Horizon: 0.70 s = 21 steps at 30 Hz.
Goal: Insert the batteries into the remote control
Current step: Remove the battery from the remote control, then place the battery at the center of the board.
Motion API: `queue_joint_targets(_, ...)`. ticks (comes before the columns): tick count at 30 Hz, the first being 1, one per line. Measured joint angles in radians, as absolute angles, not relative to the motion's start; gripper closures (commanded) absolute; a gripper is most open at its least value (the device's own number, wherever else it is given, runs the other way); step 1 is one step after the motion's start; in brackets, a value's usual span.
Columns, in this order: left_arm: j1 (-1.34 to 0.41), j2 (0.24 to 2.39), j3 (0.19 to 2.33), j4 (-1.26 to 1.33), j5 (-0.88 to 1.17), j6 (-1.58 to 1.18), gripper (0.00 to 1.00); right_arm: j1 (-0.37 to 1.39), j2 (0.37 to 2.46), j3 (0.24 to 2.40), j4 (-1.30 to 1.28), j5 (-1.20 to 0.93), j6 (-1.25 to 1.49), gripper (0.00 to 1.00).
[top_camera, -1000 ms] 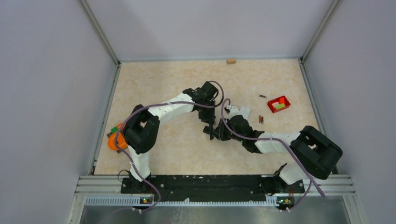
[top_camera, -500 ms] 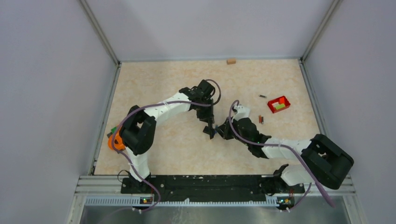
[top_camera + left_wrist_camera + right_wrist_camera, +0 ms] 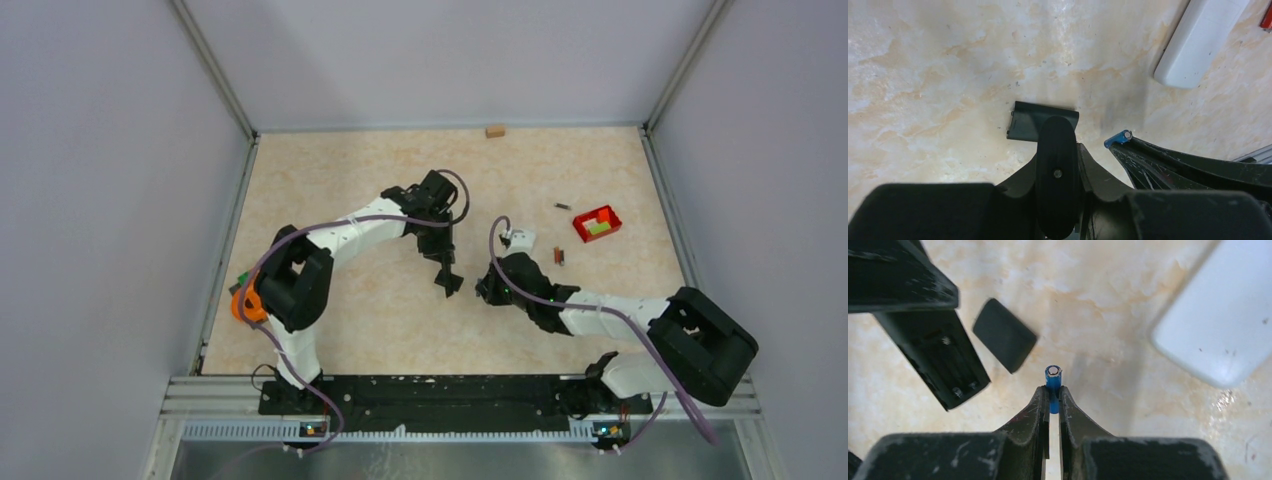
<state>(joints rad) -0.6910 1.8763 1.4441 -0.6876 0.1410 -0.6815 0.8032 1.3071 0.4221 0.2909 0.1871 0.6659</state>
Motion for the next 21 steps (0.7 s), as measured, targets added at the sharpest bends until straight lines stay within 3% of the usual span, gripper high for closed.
queue_joint_targets(4, -0.668, 1.842, 1.377, -0.643, 0.141, -0.678, 1.00, 0.803, 1.319, 0.476, 0.114, 0.195, 0.686, 0.96)
queue_joint_targets(7, -0.627, 1.776, 1.296, -0.620, 0.143, -0.678, 1.00, 0.803, 1.325, 0.521, -0.006, 0.202, 0.697, 0.79)
queue_joint_targets(10, -0.572, 1.691, 1.223, -0.575, 0.149, -0.678, 1.00, 0.805, 1.362, 0.587, -0.107, 0.224, 0.702, 0.71)
queue_joint_targets(16, -0.478, 1.551, 1.170, -0.512, 0.162, -0.676, 1.00, 0.818, 1.480, 0.712, -0.238, 0.277, 0.710, 0.69)
queue_joint_targets(21, -0.438, 1.502, 1.166, -0.487, 0.178, -0.662, 1.00, 0.824, 1.514, 0.759, -0.294, 0.294, 0.725, 0.74)
